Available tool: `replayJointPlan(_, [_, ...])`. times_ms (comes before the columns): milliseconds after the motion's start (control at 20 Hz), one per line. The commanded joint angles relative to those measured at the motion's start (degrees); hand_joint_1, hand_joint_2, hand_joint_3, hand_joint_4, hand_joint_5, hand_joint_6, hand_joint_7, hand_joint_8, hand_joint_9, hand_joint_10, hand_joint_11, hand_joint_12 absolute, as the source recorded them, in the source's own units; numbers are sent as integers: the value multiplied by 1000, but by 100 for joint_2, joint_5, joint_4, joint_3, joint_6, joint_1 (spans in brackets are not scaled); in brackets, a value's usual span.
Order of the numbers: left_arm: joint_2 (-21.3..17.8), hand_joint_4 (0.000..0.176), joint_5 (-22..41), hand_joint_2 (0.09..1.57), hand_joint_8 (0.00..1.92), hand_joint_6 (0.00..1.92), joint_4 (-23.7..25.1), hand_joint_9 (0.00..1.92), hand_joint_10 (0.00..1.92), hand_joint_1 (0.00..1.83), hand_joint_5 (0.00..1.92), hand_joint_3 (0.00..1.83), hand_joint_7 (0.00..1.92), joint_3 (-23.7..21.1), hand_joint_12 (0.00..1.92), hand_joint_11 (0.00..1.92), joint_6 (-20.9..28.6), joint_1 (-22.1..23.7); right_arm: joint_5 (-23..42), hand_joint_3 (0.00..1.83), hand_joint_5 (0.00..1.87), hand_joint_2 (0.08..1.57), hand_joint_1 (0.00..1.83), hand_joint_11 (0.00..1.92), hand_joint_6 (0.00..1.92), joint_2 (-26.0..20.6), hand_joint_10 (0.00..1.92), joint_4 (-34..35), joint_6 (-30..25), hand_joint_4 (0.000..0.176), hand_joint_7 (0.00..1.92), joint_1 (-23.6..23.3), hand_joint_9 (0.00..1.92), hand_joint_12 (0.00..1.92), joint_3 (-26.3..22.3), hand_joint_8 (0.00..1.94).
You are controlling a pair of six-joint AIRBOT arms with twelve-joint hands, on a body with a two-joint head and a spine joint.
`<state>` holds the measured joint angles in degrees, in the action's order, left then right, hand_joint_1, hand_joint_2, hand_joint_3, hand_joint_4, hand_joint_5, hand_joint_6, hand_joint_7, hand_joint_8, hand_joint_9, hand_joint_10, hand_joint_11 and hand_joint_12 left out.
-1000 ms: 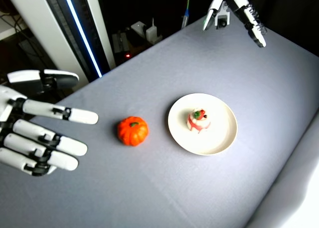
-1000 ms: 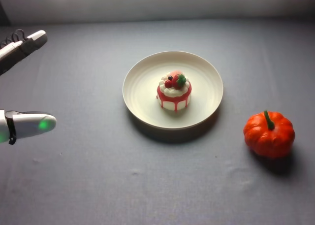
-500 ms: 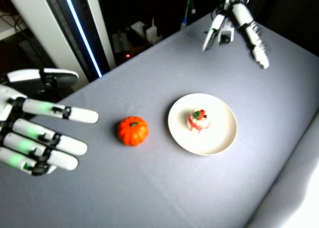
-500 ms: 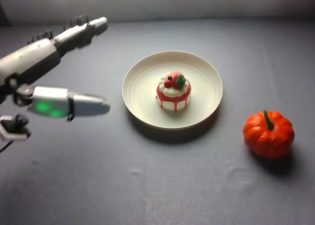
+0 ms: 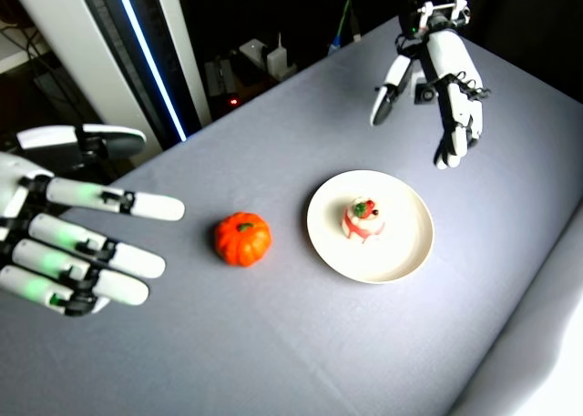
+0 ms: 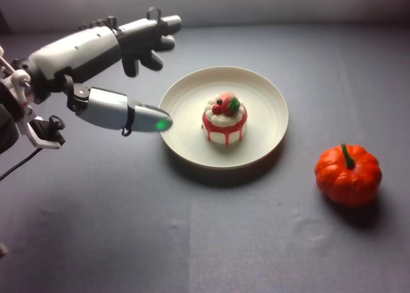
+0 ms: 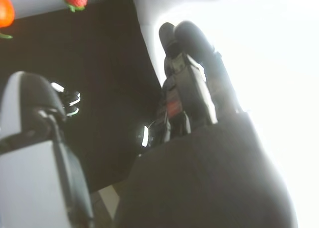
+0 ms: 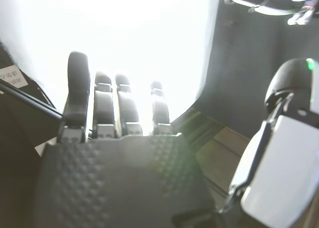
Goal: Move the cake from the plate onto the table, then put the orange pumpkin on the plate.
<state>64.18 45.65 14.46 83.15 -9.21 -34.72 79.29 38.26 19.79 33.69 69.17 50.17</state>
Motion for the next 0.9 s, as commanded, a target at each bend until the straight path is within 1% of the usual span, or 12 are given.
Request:
replayJointPlan(0, [5,0,524,788,8,0,-111,551,375,715,130,0,378,46,1642,369,22,141,725,195,0,628,514,0,0,-20,0,50,-21,176,0,-34,0,1921,32,0])
replayJointPlan(100, [100,0,306,777,0,4,246,411,477,763,152,0,333,132,1736,303,22,401,723,188,0,616,508,0,0,-20,0,49,-21,176,0,-34,0,1921,33,0])
replayJointPlan(150, [143,0,238,812,0,3,377,282,429,797,165,0,313,173,1737,73,22,499,723,189,0,617,499,0,0,-20,0,42,-21,176,0,-34,0,1921,32,0])
replayJointPlan(200, [172,0,172,847,4,2,516,263,333,787,198,4,346,201,1672,3,22,579,721,187,0,612,508,0,0,-19,0,35,-21,176,0,-34,0,1921,32,0])
replayJointPlan(300, [223,0,60,860,2,1,700,265,305,847,204,5,350,245,1680,0,22,724,700,186,0,611,510,0,0,-19,0,27,-21,176,0,-34,0,1921,32,0])
replayJointPlan(400, [279,0,-177,848,1,9,1208,311,312,823,237,0,318,283,1762,21,22,991,681,194,0,624,512,0,0,-17,0,19,-23,176,0,-35,0,1921,31,0])
replayJointPlan(500, [307,0,-481,826,1,6,1784,104,188,828,315,0,227,306,1554,0,22,1297,677,198,0,626,535,0,0,-17,0,8,-23,176,0,-35,0,1921,35,0])
replayJointPlan(600, [363,0,-618,861,0,0,2207,89,183,869,296,7,122,373,1645,0,22,1486,677,208,0,629,585,0,0,-18,0,5,-23,176,0,-35,0,1921,36,0])
replayJointPlan(650, [395,0,-670,866,1,0,2391,86,186,890,295,5,98,425,1559,0,22,1566,677,209,0,618,564,0,0,-18,0,2,-23,176,0,-36,0,1921,37,0])
replayJointPlan(700, [432,0,-772,857,0,1,2665,16,60,865,294,1,19,490,1560,0,22,1671,671,204,0,602,546,0,0,-15,0,-6,-23,176,0,-41,0,1921,37,0])
replayJointPlan(800, [539,0,-1023,800,0,1,3370,0,1,736,377,1,0,649,1201,0,22,1940,647,200,0,591,544,0,0,-13,0,-31,-24,176,0,-50,0,1921,38,0])
replayJointPlan(850, [582,0,-1082,825,0,4,3593,0,0,764,418,2,0,712,1374,0,22,2008,634,202,0,595,539,0,0,-13,0,-34,-24,176,0,-55,0,1921,40,0])
